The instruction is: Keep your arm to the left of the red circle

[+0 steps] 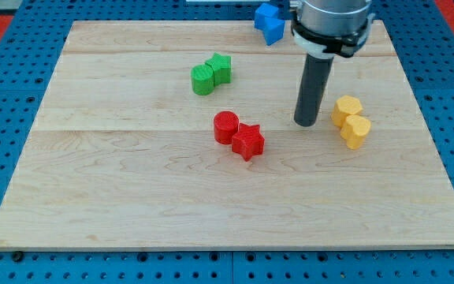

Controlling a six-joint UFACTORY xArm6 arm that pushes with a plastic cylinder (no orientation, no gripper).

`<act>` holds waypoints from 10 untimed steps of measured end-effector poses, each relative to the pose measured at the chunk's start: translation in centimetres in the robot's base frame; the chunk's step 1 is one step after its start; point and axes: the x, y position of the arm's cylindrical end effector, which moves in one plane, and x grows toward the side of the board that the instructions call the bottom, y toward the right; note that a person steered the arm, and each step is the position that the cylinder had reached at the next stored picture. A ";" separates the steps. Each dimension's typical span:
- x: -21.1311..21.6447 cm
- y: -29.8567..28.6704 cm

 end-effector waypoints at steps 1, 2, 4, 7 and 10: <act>3.1 0.0; 4.3 0.0; 5.1 -2.4; 7.9 -12.7; -4.9 -16.2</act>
